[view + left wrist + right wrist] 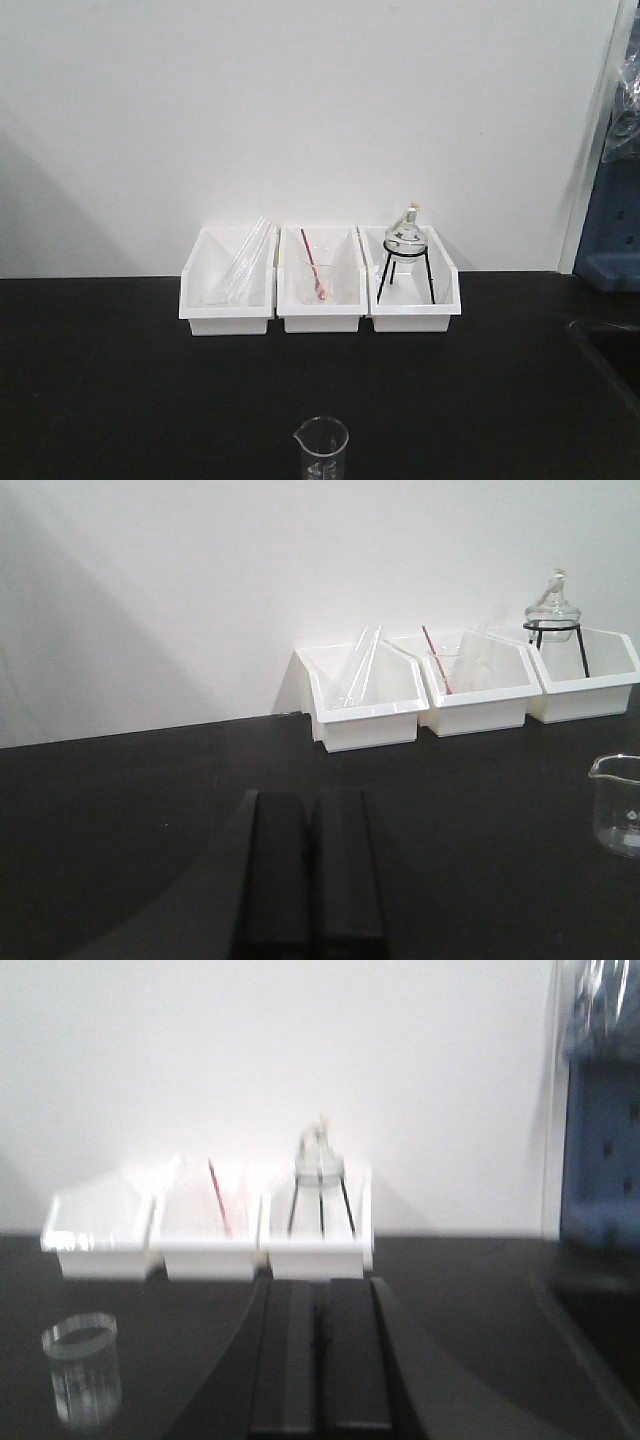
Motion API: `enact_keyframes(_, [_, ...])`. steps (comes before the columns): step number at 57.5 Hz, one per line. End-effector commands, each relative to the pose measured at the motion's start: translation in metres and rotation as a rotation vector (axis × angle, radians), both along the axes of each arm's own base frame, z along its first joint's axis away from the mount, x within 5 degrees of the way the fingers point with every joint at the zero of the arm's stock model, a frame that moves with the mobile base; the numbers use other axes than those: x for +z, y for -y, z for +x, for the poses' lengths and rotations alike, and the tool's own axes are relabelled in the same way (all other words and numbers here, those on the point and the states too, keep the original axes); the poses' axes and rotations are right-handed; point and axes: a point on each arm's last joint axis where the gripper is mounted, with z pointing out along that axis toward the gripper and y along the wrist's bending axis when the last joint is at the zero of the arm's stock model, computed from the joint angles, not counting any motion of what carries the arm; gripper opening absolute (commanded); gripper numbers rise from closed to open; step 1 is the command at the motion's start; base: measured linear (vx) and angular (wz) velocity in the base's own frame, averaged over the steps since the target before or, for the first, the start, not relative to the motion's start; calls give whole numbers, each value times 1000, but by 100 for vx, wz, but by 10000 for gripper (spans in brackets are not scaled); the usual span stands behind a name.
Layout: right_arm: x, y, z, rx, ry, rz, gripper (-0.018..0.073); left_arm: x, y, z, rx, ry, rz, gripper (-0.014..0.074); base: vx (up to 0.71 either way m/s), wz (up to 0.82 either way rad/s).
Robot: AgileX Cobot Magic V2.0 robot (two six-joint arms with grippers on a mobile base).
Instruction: Pick beaker and place in left cabinet
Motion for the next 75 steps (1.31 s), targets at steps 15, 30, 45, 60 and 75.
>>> enact_keyframes(15, [37,1,-6,2,119,32,56,3,0,-1,1,84,-22,1,0,0])
enact_keyframes(30, [53,-1,9,0,29,20,279,3,0,-1,1,84,-22,1,0,0])
enact_keyframes(45, [48,-5,31,6,-50,10,585,3,0,-1,1,84,-22,1,0,0])
enact_keyframes(60, [39,-14,65,57,-92,-89,619,3,0,-1,1,84,-22,1,0,0])
enact_keyframes(75, [23,-46,120,322,-129,-251,613,3,0,-1,1,84,-22,1,0,0])
